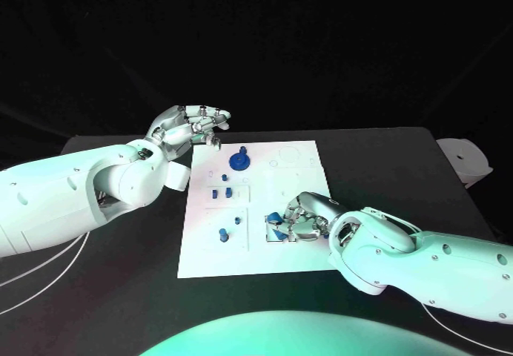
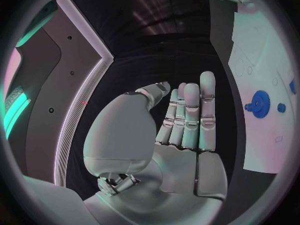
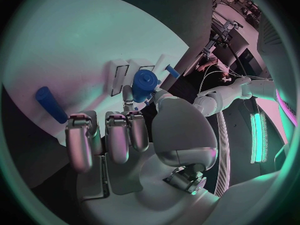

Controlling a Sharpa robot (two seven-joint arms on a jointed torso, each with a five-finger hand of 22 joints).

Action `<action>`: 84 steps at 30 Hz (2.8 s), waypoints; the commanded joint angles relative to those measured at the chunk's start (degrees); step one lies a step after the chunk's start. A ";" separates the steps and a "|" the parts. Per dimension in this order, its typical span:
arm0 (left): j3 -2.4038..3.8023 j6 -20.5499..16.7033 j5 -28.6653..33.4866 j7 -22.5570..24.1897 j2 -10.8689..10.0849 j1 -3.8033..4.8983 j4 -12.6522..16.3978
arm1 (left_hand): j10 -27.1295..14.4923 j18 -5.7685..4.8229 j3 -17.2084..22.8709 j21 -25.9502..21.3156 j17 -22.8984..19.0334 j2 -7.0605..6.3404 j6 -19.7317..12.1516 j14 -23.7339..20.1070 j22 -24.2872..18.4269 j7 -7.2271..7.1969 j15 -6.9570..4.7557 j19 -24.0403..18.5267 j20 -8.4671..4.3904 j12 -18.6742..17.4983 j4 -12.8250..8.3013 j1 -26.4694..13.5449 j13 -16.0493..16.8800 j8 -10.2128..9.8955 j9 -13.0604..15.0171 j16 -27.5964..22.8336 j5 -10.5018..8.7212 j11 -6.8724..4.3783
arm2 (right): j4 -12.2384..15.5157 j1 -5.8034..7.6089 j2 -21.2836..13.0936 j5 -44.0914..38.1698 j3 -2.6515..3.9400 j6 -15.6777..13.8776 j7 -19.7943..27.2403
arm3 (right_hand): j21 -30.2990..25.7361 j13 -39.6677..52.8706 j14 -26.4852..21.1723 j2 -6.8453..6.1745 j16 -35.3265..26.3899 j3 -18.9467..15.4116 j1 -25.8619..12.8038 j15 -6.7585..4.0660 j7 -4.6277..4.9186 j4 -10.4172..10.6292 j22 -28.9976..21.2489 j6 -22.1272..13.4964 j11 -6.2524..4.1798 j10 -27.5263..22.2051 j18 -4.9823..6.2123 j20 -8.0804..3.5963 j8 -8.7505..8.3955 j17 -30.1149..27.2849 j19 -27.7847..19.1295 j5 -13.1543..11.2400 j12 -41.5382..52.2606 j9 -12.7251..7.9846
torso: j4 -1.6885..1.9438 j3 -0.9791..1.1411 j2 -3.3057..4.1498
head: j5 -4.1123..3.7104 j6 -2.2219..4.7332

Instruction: Assemble the parts on the task board

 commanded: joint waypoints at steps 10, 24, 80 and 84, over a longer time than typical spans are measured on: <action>0.04 0.57 0.29 0.23 -0.10 0.03 0.20 | -0.49 0.38 0.12 -0.23 -0.05 0.33 -0.35 -0.39 -0.07 0.11 0.04 0.10 0.48 0.27 0.11 -0.03 -0.07 0.37 0.08 0.38 0.15 0.01 | -0.63 -0.08 0.77 -2.25 -0.10 1.49 -1.09 | -0.20 10.62 5.57 1.96 0.30 -6.02 -8.61 -0.62 -3.70 0.26 14.73 2.41 -0.49 2.67 -0.54 -0.75 2.11 13.66 5.67 -5.91 -0.36 1.67 | 0.02 0.02 0.00 | 0.14 -0.09; 0.04 0.64 0.29 0.14 -0.19 0.04 0.22 | -0.57 0.38 0.14 -0.29 -0.07 0.28 -0.41 -0.42 -0.12 0.15 0.04 0.15 0.46 0.40 0.10 0.05 -0.10 0.45 0.12 0.42 0.13 0.04 | 0.50 -0.09 -0.38 -4.02 -0.11 -2.42 0.77 | -0.16 10.57 5.58 4.84 0.30 -11.49 -7.87 -0.54 -3.58 -0.01 14.75 1.24 -0.33 2.52 -0.55 -0.59 3.07 13.69 5.68 -6.43 -0.84 2.48 | 0.06 0.08 -0.05 | 0.14 -0.02; -0.37 1.05 -0.03 0.28 -0.59 0.01 -0.14 | -0.67 0.36 0.22 -0.38 -0.10 0.35 -0.47 -0.47 -0.18 0.17 0.05 0.21 0.47 0.57 0.16 0.15 -0.15 0.58 0.18 0.45 0.16 0.05 | 1.87 0.07 -3.37 -3.76 -0.07 4.35 2.75 | 1.14 12.01 5.85 3.51 0.82 -12.89 9.72 -0.82 -4.03 -0.41 15.09 1.76 -0.79 3.52 -0.81 -0.92 2.78 14.97 5.99 -6.70 0.60 2.09 | 0.00 0.06 -0.06 | 0.61 0.12; -0.40 1.04 -0.03 0.28 -0.62 0.01 -0.16 | -0.67 0.36 0.22 -0.38 -0.10 0.35 -0.47 -0.47 -0.18 0.17 0.05 0.21 0.47 0.57 0.16 0.15 -0.15 0.58 0.18 0.45 0.16 0.05 | 2.30 0.07 -4.40 -3.67 -0.06 1.38 3.45 | 1.14 11.83 5.82 3.37 0.77 -12.77 10.50 -0.81 -3.96 -0.53 15.09 1.39 -0.75 3.35 -0.81 -0.91 2.59 14.84 5.99 -6.51 0.30 2.06 | 0.04 0.05 -0.02 | 0.50 0.17</action>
